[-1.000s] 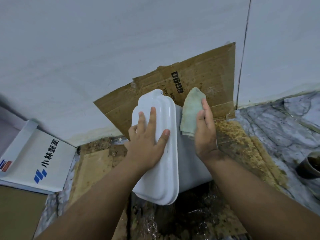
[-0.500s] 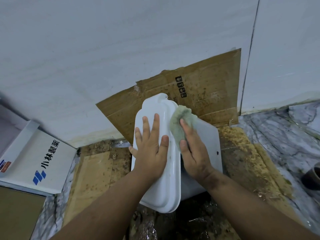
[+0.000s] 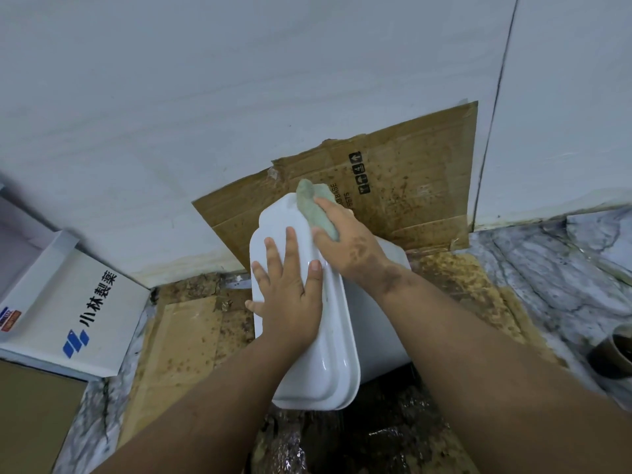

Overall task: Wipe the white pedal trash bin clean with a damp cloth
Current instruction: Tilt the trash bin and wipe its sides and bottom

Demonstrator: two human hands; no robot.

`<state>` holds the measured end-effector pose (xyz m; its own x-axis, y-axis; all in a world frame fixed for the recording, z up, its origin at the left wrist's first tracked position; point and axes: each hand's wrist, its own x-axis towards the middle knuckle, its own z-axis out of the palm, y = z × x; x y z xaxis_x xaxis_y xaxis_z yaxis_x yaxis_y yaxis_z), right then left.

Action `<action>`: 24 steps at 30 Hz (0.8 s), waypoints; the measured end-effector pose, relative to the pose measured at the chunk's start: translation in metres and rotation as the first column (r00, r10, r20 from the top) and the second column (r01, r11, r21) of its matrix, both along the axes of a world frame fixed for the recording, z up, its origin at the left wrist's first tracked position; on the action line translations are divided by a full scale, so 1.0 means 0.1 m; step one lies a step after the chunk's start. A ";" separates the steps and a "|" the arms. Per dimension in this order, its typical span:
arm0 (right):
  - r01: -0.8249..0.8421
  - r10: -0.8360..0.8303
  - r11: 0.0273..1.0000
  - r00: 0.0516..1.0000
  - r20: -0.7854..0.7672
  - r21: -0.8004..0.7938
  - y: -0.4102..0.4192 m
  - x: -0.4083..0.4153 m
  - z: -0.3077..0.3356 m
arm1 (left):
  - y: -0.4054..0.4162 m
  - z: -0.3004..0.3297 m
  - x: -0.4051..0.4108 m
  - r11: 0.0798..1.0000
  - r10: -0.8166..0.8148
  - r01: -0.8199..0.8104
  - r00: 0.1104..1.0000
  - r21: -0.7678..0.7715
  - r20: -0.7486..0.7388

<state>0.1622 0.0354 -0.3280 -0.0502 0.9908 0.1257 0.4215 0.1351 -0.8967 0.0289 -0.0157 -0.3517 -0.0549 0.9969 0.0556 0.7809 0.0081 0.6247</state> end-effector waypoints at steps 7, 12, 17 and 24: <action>-0.054 0.049 0.997 0.993 -0.109 -0.047 -0.58 -0.20 -0.35 | 0.16 -0.19 -0.26 0.999 0.041 -0.041 0.997 0.008 0.070; -0.006 0.004 1.000 0.995 -0.104 -0.022 -0.55 -0.12 -0.26 | 0.14 -0.10 -0.18 1.000 -0.029 0.029 0.999 0.004 0.028; 0.006 -0.009 0.999 0.999 -0.046 -0.047 -0.18 0.16 0.04 | 0.02 0.05 0.00 0.993 -0.116 0.114 0.989 -0.023 -0.088; 0.005 -0.013 0.991 0.998 -0.054 -0.135 0.09 0.62 0.17 | 0.06 0.04 0.12 0.955 -0.257 0.289 0.921 0.073 -0.292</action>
